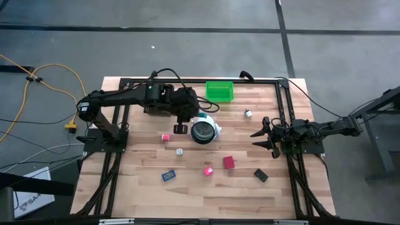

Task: Pick & Place Office items
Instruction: Put the light blue digital timer into the green bin

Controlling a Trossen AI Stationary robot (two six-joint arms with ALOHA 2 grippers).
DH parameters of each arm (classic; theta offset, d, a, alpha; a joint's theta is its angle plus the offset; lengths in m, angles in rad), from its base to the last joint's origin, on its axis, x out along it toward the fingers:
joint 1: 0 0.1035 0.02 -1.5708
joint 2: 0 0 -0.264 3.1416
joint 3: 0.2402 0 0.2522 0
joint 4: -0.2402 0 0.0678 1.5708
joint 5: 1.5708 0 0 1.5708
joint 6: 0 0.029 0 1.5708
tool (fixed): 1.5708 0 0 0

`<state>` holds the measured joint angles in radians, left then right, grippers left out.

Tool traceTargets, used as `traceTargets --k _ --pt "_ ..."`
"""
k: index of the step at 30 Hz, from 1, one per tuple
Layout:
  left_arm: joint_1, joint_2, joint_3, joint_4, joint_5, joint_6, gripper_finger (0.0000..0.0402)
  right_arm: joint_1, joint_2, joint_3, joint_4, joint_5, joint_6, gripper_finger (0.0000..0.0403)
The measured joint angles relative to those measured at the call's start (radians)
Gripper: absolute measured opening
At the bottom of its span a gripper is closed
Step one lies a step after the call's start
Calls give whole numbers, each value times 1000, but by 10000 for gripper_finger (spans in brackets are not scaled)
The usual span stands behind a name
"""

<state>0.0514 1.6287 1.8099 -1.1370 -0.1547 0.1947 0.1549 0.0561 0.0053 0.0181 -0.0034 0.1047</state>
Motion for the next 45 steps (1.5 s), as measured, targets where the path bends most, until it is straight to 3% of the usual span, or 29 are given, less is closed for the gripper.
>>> traceTargets --k 33,39,45 --pt "-74 -1 0 -7 -3 17 74 0 0 0 0 0 -1 148" --pt "-75 -1 0 -7 -3 14 74 0 0 0 12 -1 66 148" --pt "-66 -1 -1 -7 -3 15 74 0 0 0 40 102 52 148"
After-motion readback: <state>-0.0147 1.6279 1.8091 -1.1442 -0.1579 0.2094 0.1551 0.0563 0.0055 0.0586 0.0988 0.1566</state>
